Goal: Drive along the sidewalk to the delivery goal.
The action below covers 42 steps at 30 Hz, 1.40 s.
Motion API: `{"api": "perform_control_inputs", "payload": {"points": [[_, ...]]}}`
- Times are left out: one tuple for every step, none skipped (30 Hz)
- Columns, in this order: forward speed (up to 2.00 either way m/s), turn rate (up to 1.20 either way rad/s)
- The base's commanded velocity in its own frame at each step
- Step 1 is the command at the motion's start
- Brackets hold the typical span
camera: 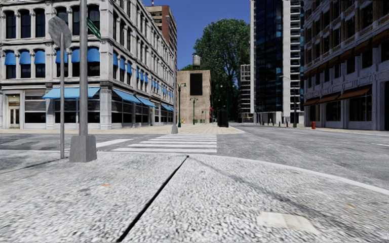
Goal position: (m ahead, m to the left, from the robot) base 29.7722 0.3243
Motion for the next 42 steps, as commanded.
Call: {"api": "perform_control_inputs", "payload": {"points": [[1.53, 0.0], [1.53, 0.0], [1.53, 0.0], [1.53, 0.0], [1.53, 0.0], [1.53, 0.0], [1.53, 0.0], [1.53, 0.0], [1.53, 0.0], [1.53, 0.0], [1.53, 0.0], [1.53, 0.0], [1.53, 0.0], [1.53, 0.0], [1.53, 0.0], [1.53, 0.0], [1.53, 0.0], [1.53, 0.0], [1.53, 0.0], [1.53, 0.0], [1.53, 0.0], [1.53, 0.0], [1.53, 0.0], [1.53, 0.0], [1.53, 0.0], [1.53, 0.0], [1.53, 0.0], [1.53, 0.0], [1.53, 0.0], [1.53, 0.0], [1.53, 0.0], [1.53, 0.0], [1.53, 0.0], [1.53, 0.0], [1.53, 0.0], [1.53, 0.0], [1.53, 0.0], [1.53, 0.0], [1.53, 0.0], [1.53, 0.0], [1.53, 0.0], [1.53, 0.0]]}}
